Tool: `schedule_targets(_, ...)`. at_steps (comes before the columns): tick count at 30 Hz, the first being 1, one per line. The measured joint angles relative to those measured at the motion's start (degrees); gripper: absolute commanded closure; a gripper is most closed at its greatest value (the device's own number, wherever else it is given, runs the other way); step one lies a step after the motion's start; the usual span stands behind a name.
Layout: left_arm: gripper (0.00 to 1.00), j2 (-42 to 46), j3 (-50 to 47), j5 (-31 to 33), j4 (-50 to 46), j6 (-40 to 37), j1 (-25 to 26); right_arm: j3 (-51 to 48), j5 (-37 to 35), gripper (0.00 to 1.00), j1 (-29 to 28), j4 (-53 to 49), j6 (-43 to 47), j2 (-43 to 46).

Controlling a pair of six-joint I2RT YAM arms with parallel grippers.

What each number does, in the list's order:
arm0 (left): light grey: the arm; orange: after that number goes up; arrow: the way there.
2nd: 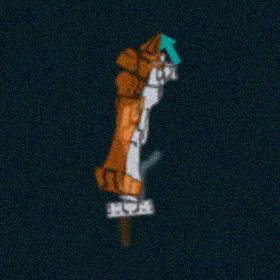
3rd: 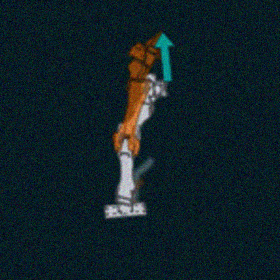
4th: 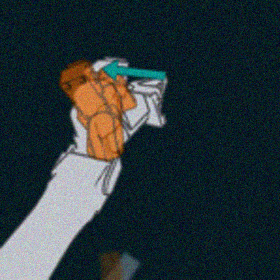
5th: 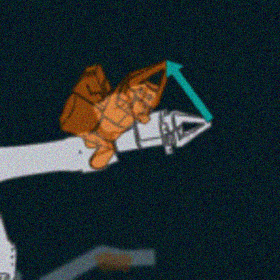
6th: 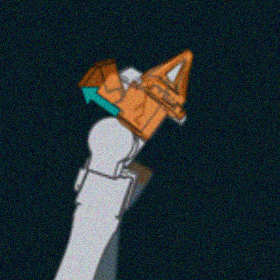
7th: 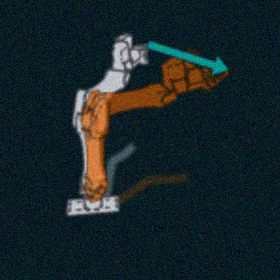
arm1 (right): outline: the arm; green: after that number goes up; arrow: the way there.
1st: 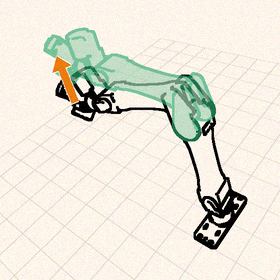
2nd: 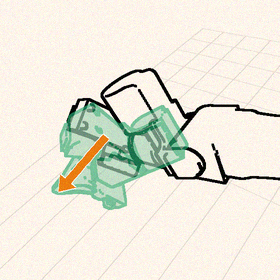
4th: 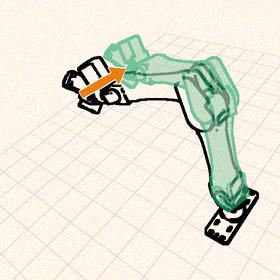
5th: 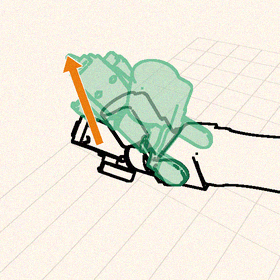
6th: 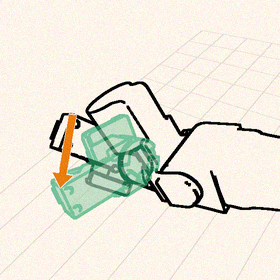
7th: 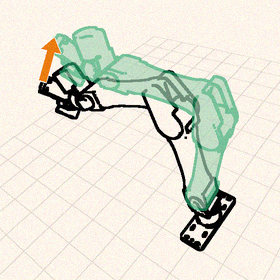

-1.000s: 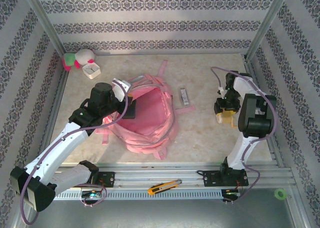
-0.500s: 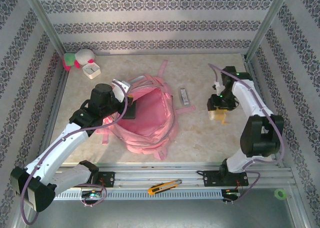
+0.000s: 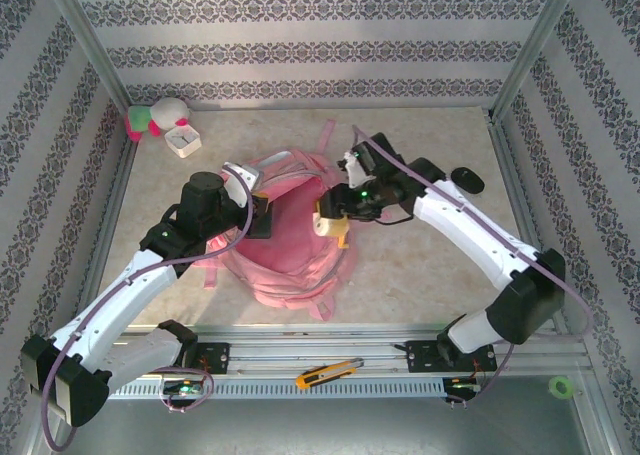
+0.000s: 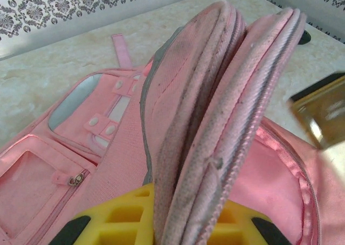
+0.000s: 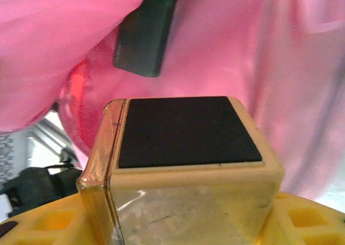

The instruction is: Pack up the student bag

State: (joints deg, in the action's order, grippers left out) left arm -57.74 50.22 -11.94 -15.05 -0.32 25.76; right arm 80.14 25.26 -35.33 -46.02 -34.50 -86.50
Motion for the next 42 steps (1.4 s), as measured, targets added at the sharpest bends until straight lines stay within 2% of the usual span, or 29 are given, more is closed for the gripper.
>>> schedule_targets(9, 0.93, 0.1, -0.3, -0.5, 0.5, 1.0, 0.0, -0.6, 1.4, 0.41, -3.6, 7.3, -10.1, -7.9)
schedule_targets(10, 0.93, 0.1, -0.4, -0.4, 0.5, 1.1, 0.0, -0.6, 1.2, 0.37, -3.9, 7.7, -10.9, -8.7)
schedule_targets(12, 0.93, 0.0, -0.6, -0.4, 0.6, 1.5, -0.2, 0.2, 0.6, 0.23, -4.2, 8.1, -12.3, -9.9)
schedule_targets(14, 0.93, 0.0, -0.6, -0.4, 0.9, 1.9, -0.4, 1.6, -0.4, 0.18, -4.2, 9.0, -13.2, -11.2)
schedule_targets(20, 0.94, 0.1, -0.6, -1.0, 1.0, 2.3, -0.4, 2.2, -4.2, 0.16, -4.6, 9.3, -13.6, -10.9)
schedule_targets(24, 0.91, 1.2, -2.7, -2.7, 1.4, 2.3, -0.4, -1.8, -7.5, 0.17, -5.1, 9.3, -13.6, -5.2)
schedule_targets(25, 0.89, 1.9, -3.7, -3.7, 1.4, 2.1, -0.4, -3.7, -8.4, 0.17, -5.3, 9.4, -13.7, -2.4)
schedule_targets(26, 0.81, 2.6, -4.6, -4.7, 1.4, 1.8, -0.4, -5.5, -9.3, 0.17, -5.5, 9.7, -13.8, 0.3)
schedule_targets(30, 0.40, 4.4, -5.7, -9.4, 1.4, 0.7, -0.3, -12.0, -12.3, 0.18, -6.4, 12.0, -13.5, 10.2)
schedule_targets(32, 0.31, 5.7, -5.7, -10.6, 1.2, 1.3, -0.3, -13.8, -13.9, 0.19, -7.5, 12.8, -11.8, 13.3)
schedule_targets(37, 0.28, 9.5, -4.6, -9.3, -1.2, 5.5, -0.5, -14.3, -18.1, 0.21, -12.8, 13.8, -0.3, 17.6)
schedule_targets(42, 0.28, 11.1, -1.7, -3.7, -5.8, 11.0, -3.2, -12.1, -20.4, 0.25, -20.0, 13.5, 18.0, 15.5)
